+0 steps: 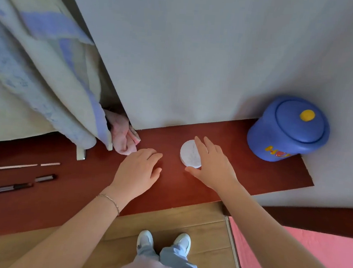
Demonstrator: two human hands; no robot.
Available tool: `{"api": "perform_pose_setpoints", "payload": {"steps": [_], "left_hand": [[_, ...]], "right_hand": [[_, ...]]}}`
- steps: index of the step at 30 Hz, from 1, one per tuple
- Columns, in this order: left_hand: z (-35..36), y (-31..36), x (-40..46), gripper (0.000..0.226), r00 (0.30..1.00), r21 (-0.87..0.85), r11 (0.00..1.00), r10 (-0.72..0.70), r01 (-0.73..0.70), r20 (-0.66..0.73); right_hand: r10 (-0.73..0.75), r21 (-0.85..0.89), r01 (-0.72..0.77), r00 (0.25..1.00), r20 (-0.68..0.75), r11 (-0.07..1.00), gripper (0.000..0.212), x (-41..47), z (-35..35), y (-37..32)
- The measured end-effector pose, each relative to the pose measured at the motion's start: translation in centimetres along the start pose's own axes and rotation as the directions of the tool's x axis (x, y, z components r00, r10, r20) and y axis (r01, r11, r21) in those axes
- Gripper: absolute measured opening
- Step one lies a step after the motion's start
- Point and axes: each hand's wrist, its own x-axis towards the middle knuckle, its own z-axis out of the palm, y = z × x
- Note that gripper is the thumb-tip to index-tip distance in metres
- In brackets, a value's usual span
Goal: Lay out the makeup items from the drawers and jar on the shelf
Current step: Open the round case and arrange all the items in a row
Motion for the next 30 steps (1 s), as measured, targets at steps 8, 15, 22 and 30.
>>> {"api": "perform_pose_setpoints", "payload": {"steps": [8,15,22,30], "left_hand": [[-0.3,0.1,-2.2,0.033,0.974,-0.273,0.936,-0.207,0.224,0.091],[-2.2,1.1,-1.6,0.041,0.658,-0.721,-0.195,-0.304,0.664,0.689],[-2.8,1.5,-4.7,0.053,0.687,-0.503,-0.738,-0.075,0.449,0.723],[-4.1,-0.9,-8.9,0.045,0.705,-0.557,-0.754,-0.182,0.347,0.686]], "right_hand": [[0.025,0.055,-0.027,0.999,0.033,0.998,0.077,1.6,0.2,-2.2],[-0.15,0.355,0.181,0.982,-0.113,0.917,0.078,-4.2,-2.9,-7.2],[-0.228,0.312,0.274,0.958,-0.176,0.91,0.076,-7.4,-1.6,-12.0],[-0.285,0.315,0.335,0.939,-0.194,0.888,0.071,-7.9,0.0,-16.3]]}}
